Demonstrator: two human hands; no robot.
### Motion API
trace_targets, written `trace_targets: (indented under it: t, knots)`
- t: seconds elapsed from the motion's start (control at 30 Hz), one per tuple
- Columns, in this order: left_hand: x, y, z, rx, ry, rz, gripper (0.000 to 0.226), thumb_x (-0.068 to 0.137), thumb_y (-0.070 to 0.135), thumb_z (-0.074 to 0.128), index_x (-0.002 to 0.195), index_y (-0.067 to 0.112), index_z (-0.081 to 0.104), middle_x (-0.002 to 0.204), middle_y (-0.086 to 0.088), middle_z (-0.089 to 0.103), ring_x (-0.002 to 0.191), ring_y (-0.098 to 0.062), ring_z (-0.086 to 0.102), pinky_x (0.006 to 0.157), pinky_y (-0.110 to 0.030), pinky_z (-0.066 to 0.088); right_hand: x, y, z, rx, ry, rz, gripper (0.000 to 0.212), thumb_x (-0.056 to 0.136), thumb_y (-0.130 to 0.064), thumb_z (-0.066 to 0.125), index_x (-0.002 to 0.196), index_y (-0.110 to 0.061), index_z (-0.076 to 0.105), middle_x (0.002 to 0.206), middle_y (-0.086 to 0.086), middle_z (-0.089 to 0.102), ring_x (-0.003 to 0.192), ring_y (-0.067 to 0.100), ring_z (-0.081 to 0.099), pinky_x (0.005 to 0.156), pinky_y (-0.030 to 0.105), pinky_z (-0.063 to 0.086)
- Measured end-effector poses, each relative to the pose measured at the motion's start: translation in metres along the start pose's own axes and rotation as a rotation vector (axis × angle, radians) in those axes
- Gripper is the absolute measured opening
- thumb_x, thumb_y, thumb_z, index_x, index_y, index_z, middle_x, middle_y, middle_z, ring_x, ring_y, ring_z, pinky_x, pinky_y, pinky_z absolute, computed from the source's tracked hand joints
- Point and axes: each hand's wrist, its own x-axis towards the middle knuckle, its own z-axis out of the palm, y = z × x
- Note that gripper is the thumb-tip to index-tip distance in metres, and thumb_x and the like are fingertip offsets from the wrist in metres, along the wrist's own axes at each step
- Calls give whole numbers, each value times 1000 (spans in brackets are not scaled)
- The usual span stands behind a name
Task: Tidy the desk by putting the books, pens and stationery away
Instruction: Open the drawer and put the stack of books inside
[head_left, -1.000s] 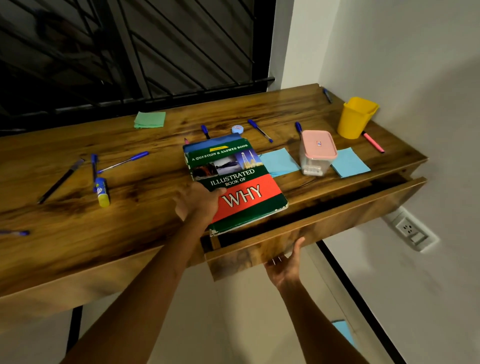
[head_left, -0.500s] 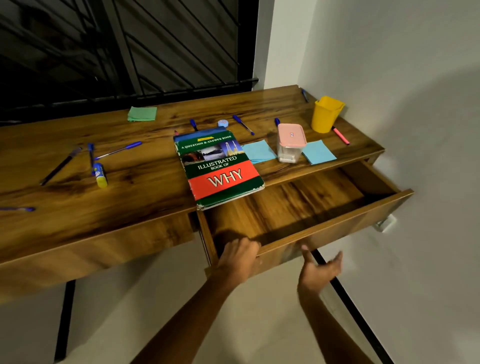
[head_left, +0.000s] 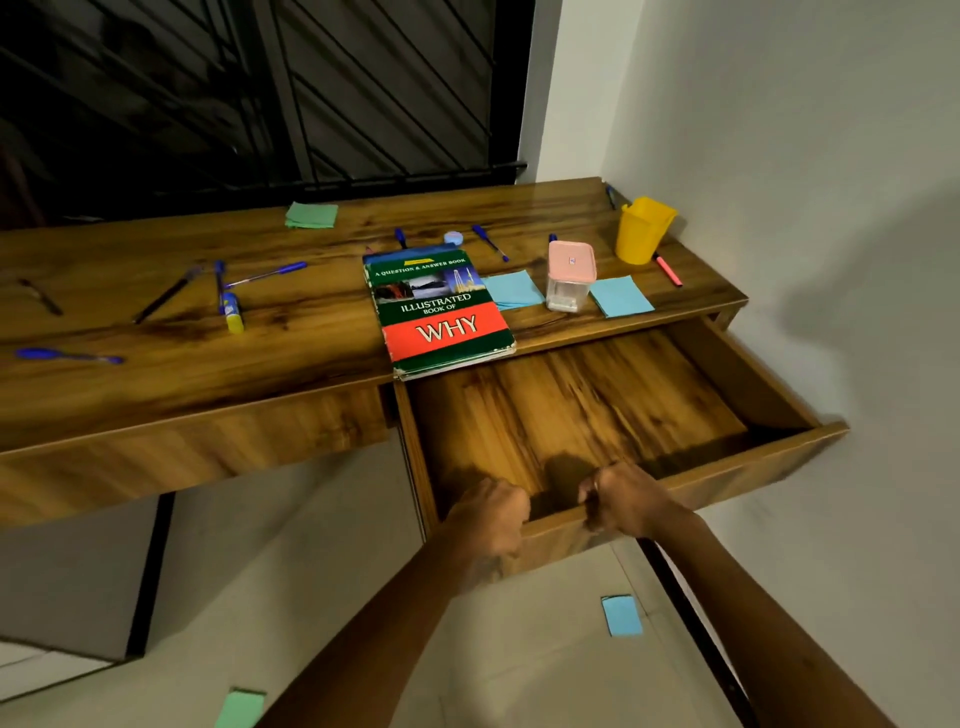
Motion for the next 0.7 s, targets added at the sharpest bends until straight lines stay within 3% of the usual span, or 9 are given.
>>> trace_targets:
  t: [0.13, 0.23, 0.33, 0.4, 0.43, 0.5, 0.57, 0.63, 0.7]
  knots:
    - [-10, 11, 11, -22, -64, 31, 34, 80, 20, 70, 110, 10, 59, 120, -14, 55, 116, -31, 48, 94, -43, 47, -14, -2, -5, -75, -170, 3, 27, 67, -17, 79, 85, -31, 64, 92, -5, 63, 100, 16, 60, 91, 32, 50]
    - [-15, 10, 10, -90, -96, 49, 39, 76, 27, 75, 108, 8, 62, 112, -11, 58, 106, -27, 52, 87, -39, 48, -17, -19, -16, -129, -269, 67, 49, 65, -17, 83, 110, -22, 65, 116, -1, 61, 115, 20, 54, 95, 32, 47]
    - [-14, -7, -4, -486, -202, 21, 31, 76, 37, 74, 92, 12, 66, 87, -2, 64, 84, -18, 61, 70, -30, 47, -7, -33, -38, -106, -501, 84, 54, 65, -35, 83, 113, -20, 65, 111, -2, 58, 110, 20, 54, 89, 30, 47]
    - [-6, -25, -21, -727, -73, 9, 24, 83, 36, 69, 88, 12, 67, 80, -1, 64, 75, -12, 60, 66, -25, 46, 8, -39, -55, 75, -586, 51, 61, 54, -57, 82, 106, -29, 65, 109, -7, 62, 107, 17, 57, 94, 35, 48]
    - [0, -34, -31, -810, 108, -21, 23, 84, 32, 68, 90, 10, 68, 81, 0, 63, 75, -11, 59, 68, -25, 46, 18, -45, -63, 184, -525, 47, 62, 55, -60, 80, 107, -30, 64, 110, -6, 64, 105, 15, 59, 93, 36, 49]
    - [11, -52, -55, -933, 537, -168, 20, 85, 24, 68, 95, 7, 67, 88, 0, 64, 82, -11, 59, 71, -22, 44, 42, -63, -81, 445, -202, 38, 53, 70, -52, 75, 111, -21, 62, 110, -1, 65, 102, 16, 59, 86, 32, 48]
    - [27, -77, -76, -1049, 790, -312, 22, 85, 20, 67, 100, 5, 63, 94, -3, 63, 88, -14, 57, 69, -21, 41, 68, -88, -102, 750, 138, 70, 47, 79, -39, 72, 115, -11, 62, 116, 3, 65, 105, 17, 58, 87, 30, 42]
    - [42, -100, -91, -1133, 830, -417, 30, 83, 26, 70, 106, 9, 60, 103, -4, 62, 101, -20, 58, 78, -27, 46, 92, -109, -121, 943, 255, 87, 43, 85, -28, 68, 120, -4, 58, 119, 4, 62, 106, 15, 56, 90, 26, 40]
    - [57, -122, -101, -1109, 804, -532, 43, 79, 35, 72, 113, 14, 57, 121, -8, 58, 119, -31, 48, 97, -42, 44, 120, -122, -135, 995, 285, 136, 50, 86, -26, 67, 126, 0, 53, 121, 7, 58, 112, 20, 55, 95, 26, 40]
